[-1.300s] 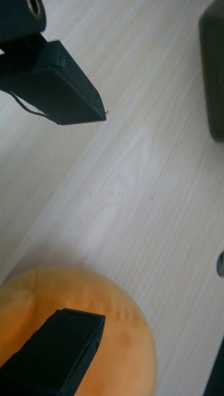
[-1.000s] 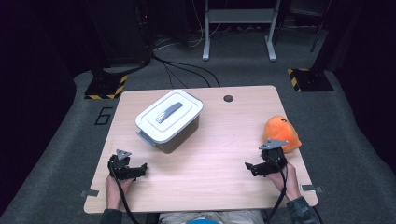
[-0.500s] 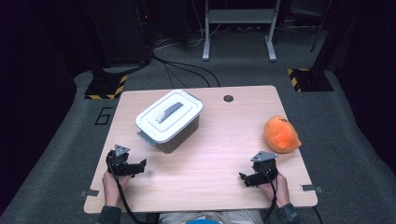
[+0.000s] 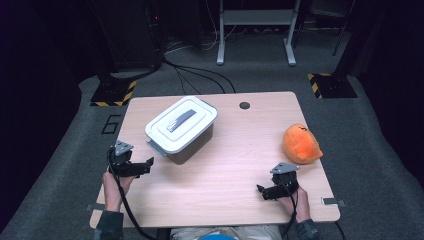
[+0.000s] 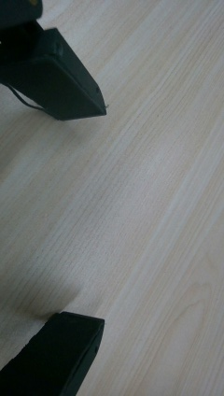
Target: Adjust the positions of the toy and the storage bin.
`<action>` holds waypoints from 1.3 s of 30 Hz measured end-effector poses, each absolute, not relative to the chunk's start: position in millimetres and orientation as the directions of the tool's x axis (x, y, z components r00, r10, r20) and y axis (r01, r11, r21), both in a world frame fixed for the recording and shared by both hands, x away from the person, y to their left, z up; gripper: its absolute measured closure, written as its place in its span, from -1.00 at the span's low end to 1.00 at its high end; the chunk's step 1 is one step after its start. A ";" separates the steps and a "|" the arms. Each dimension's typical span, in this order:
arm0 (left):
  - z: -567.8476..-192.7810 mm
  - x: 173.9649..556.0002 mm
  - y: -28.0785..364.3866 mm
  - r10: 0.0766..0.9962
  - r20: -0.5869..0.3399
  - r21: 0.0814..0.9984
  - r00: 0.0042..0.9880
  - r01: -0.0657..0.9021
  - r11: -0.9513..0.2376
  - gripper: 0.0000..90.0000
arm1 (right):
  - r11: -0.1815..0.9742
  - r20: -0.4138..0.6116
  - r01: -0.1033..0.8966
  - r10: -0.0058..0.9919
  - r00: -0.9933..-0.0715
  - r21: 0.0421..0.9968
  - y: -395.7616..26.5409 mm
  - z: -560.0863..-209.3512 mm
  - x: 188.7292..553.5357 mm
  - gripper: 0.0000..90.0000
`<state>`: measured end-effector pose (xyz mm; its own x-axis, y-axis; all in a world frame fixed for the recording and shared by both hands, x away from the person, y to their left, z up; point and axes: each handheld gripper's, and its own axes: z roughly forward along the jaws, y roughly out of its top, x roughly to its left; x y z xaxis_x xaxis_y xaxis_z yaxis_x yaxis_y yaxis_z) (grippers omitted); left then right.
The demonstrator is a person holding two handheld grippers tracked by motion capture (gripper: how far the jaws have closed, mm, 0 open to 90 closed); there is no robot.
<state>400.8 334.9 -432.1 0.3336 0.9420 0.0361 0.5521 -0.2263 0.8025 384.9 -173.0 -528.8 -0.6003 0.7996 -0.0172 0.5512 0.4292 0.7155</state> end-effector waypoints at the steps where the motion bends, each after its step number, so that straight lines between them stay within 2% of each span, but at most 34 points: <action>1: -428.5 401.6 334.0 0.941 0.047 0.801 0.335 0.551 -0.236 -0.97 | 0.428 -0.017 0.550 0.800 -0.600 0.717 -173.0 -529.0 385.0 -0.99; 9: -405.7 416.0 323.5 0.928 0.068 0.814 0.366 0.518 -0.264 -1.00 | 0.430 -0.011 0.552 0.796 -0.605 0.714 -173.5 -529.0 385.8 -0.99; 20: -384.8 458.1 297.0 0.900 0.086 0.807 0.428 0.500 -0.315 -1.00 | 0.427 -0.004 0.555 0.795 -0.606 0.714 -173.9 -529.0 386.2 -0.96; 39: -379.2 510.9 266.5 0.877 0.083 0.781 0.473 0.516 -0.352 -1.00 | 0.432 -0.008 0.548 0.791 -0.612 0.716 -174.3 -528.9 386.1 -0.94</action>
<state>510.9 266.5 -379.2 0.4732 0.8770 0.0828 0.5156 -0.3520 0.7812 386.1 -174.3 -528.9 -0.6122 0.7906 -0.0078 0.5485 0.4318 0.7161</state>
